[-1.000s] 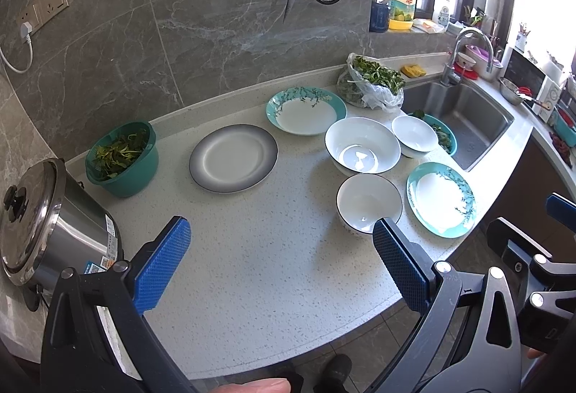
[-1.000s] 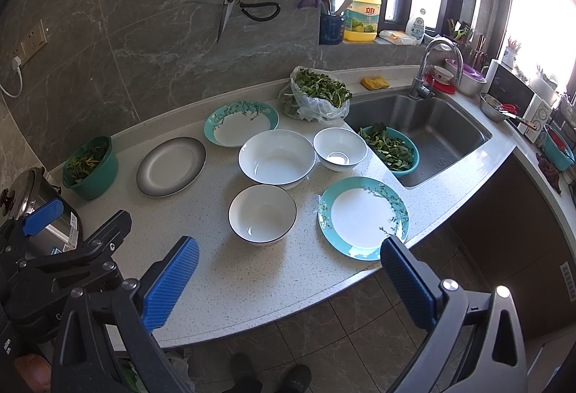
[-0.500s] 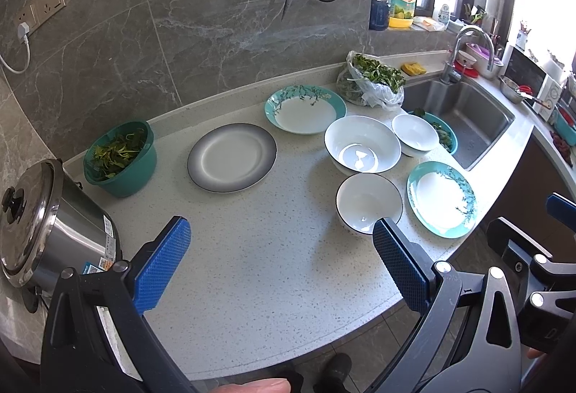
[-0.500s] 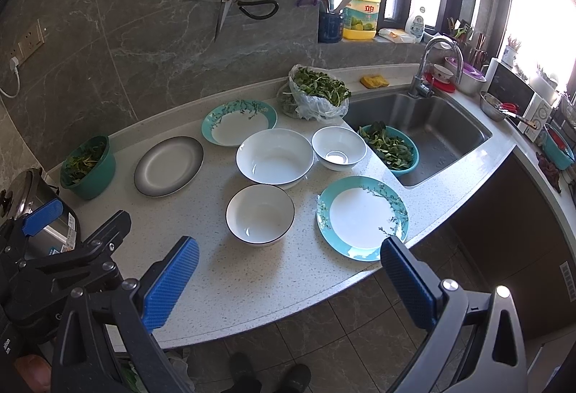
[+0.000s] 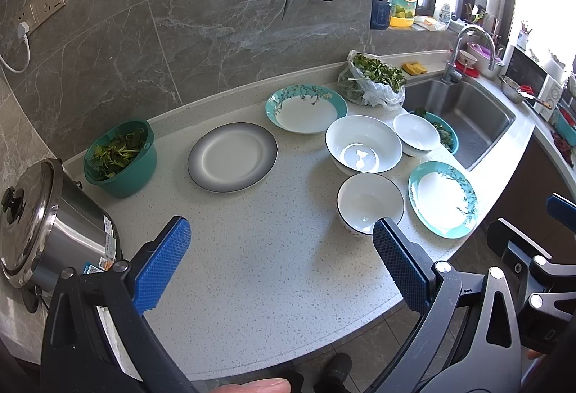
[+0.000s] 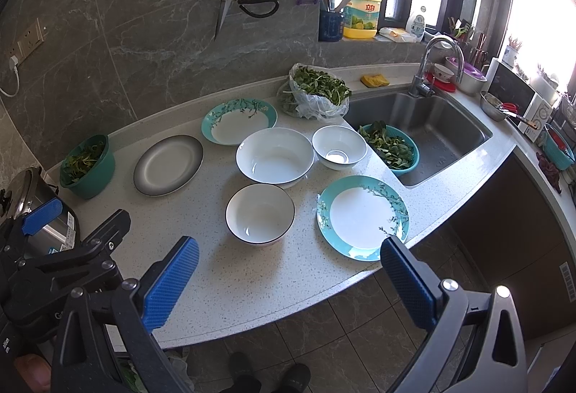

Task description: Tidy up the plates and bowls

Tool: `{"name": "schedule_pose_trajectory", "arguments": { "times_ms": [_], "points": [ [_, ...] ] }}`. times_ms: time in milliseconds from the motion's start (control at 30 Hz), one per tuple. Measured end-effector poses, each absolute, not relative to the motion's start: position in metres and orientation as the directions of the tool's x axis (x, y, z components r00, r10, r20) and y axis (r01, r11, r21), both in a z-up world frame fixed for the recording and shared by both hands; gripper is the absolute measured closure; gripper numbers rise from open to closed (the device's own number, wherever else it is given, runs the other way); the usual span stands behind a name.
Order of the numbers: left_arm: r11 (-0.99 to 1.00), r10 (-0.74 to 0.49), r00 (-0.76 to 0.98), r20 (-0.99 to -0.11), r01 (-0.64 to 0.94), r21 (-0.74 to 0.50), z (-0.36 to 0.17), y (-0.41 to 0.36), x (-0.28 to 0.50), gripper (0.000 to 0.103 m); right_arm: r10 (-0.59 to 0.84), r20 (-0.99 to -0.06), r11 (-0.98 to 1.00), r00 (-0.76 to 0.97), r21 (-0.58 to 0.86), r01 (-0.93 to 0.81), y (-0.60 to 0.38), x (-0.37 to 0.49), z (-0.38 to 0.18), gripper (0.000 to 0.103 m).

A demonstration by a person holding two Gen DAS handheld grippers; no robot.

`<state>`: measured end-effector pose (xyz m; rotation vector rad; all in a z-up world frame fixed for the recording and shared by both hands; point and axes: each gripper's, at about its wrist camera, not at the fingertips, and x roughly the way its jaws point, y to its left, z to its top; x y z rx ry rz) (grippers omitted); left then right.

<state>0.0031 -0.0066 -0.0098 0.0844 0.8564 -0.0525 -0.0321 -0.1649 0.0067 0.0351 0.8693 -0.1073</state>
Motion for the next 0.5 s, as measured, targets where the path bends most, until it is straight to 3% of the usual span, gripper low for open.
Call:
{"name": "schedule_pose_trajectory", "arguments": {
  "times_ms": [500],
  "points": [
    [0.995, -0.012, 0.651, -0.759, 0.081, 0.053, -0.0118, -0.0069, 0.0049, 0.000, -0.079, -0.768, 0.994, 0.636, -0.014, 0.106, -0.1673, -0.0304, 0.0026, 0.000]
  ]
}}
